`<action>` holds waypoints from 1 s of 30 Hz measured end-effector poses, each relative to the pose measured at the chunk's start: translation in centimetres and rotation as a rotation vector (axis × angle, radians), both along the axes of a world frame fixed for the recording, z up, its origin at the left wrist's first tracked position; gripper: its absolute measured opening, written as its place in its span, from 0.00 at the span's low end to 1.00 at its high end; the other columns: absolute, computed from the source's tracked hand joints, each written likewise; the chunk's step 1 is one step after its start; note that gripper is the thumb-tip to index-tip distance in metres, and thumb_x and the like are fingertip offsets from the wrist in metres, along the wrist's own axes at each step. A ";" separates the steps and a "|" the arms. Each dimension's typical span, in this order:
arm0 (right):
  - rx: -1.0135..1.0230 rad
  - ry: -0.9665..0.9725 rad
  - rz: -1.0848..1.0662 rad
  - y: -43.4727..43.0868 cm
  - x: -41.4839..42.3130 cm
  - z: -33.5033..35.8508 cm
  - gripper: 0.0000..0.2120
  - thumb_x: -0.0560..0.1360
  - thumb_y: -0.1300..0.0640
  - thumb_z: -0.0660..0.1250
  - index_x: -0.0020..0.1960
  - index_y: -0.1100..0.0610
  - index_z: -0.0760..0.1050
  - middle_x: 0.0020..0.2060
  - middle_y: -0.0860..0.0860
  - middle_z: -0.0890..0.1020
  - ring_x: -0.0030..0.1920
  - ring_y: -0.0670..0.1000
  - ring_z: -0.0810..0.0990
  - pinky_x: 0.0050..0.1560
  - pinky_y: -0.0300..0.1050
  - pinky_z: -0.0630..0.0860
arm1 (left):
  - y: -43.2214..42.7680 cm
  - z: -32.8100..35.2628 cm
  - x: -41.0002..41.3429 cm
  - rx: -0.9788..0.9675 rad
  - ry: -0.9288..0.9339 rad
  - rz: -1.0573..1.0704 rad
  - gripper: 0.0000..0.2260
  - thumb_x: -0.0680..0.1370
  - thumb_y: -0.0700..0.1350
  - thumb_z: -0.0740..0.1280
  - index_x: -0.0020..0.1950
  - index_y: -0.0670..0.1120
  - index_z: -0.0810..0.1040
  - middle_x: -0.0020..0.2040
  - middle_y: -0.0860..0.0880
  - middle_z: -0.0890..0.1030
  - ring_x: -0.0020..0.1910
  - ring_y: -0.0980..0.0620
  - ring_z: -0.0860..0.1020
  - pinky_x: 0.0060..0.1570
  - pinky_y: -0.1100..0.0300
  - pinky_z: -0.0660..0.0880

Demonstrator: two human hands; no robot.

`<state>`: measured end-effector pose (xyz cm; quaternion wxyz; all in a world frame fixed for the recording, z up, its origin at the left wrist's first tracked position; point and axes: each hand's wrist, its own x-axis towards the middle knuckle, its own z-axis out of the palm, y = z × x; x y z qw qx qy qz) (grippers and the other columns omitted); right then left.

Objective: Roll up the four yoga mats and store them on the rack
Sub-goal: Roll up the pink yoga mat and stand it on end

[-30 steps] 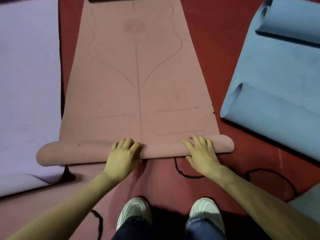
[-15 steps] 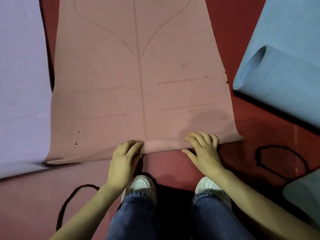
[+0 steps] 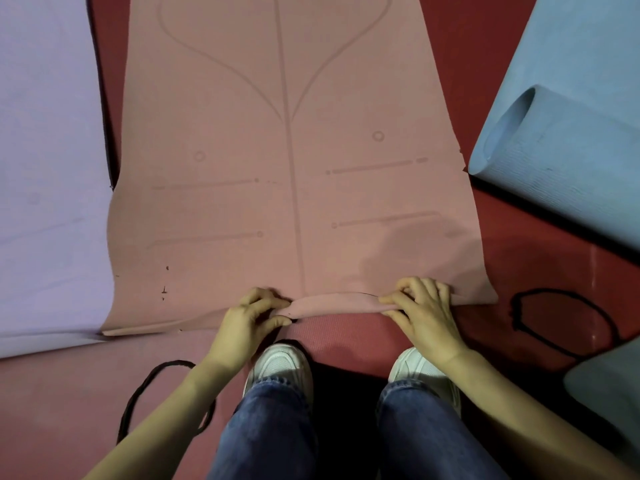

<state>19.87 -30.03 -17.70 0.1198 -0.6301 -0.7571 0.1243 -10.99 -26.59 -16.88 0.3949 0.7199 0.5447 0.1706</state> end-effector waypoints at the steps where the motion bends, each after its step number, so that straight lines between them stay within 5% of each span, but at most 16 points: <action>1: -0.020 0.013 0.015 0.3 0.1 0.0 0.09 0.69 0.47 0.65 0.44 0.49 0.80 0.45 0.44 0.72 0.47 0.48 0.70 0.50 0.45 0.59 | -0.1 -0.2 0.0 0.011 0.012 0.015 0.17 0.70 0.56 0.71 0.49 0.45 0.84 0.46 0.56 0.79 0.48 0.61 0.76 0.53 0.78 0.66; 8: -0.402 0.173 0.044 4.1 1.1 1.4 0.20 0.73 0.37 0.58 0.51 0.49 0.79 0.45 0.40 0.74 0.55 0.45 0.72 0.52 0.39 0.54 | 0.8 -0.5 0.6 -0.043 0.117 0.190 0.06 0.71 0.50 0.73 0.42 0.48 0.82 0.40 0.58 0.80 0.43 0.54 0.72 0.43 0.68 0.67; 12: -0.490 0.223 -0.141 5.2 0.5 1.8 0.14 0.75 0.44 0.66 0.50 0.51 0.67 0.43 0.44 0.75 0.47 0.51 0.76 0.56 0.43 0.63 | 1.7 -0.8 0.8 -0.090 0.119 0.255 0.07 0.70 0.45 0.75 0.38 0.46 0.78 0.39 0.53 0.76 0.41 0.53 0.72 0.42 0.59 0.68; 14: -0.522 0.165 -0.197 5.6 0.1 2.2 0.16 0.74 0.43 0.66 0.51 0.53 0.65 0.44 0.46 0.76 0.47 0.54 0.76 0.55 0.48 0.68 | 2.4 -0.7 0.8 -0.092 0.060 0.302 0.07 0.67 0.42 0.77 0.37 0.45 0.79 0.43 0.53 0.73 0.43 0.56 0.72 0.45 0.66 0.68; 16: -0.481 0.130 -0.230 5.6 -0.4 2.1 0.15 0.73 0.45 0.68 0.52 0.53 0.69 0.47 0.47 0.75 0.50 0.53 0.75 0.55 0.49 0.68 | 2.9 -0.7 0.7 -0.046 0.015 0.257 0.08 0.65 0.43 0.78 0.38 0.46 0.80 0.43 0.56 0.74 0.45 0.56 0.72 0.48 0.71 0.66; 20: -0.126 0.124 -0.209 3.8 -1.6 0.5 0.06 0.72 0.50 0.67 0.44 0.52 0.78 0.44 0.47 0.75 0.49 0.52 0.71 0.50 0.48 0.66 | 2.8 -1.2 -0.1 0.031 -0.008 0.183 0.07 0.64 0.54 0.75 0.36 0.53 0.82 0.38 0.55 0.79 0.44 0.59 0.70 0.49 0.55 0.65; 25: 0.139 0.067 -0.149 2.0 -2.0 -1.2 0.11 0.75 0.53 0.61 0.44 0.56 0.81 0.41 0.51 0.77 0.45 0.52 0.69 0.48 0.49 0.68 | 2.8 -1.7 -0.2 0.143 -0.038 0.077 0.18 0.72 0.63 0.66 0.40 0.50 0.83 0.40 0.60 0.77 0.42 0.61 0.69 0.47 0.66 0.67; 30: 0.097 0.076 0.034 2.4 -0.3 -2.0 0.17 0.69 0.44 0.68 0.50 0.57 0.78 0.48 0.51 0.70 0.48 0.53 0.69 0.53 0.49 0.66 | 2.1 -2.1 -1.0 0.273 0.033 -0.076 0.21 0.73 0.61 0.66 0.45 0.44 0.83 0.47 0.57 0.77 0.46 0.56 0.73 0.49 0.68 0.70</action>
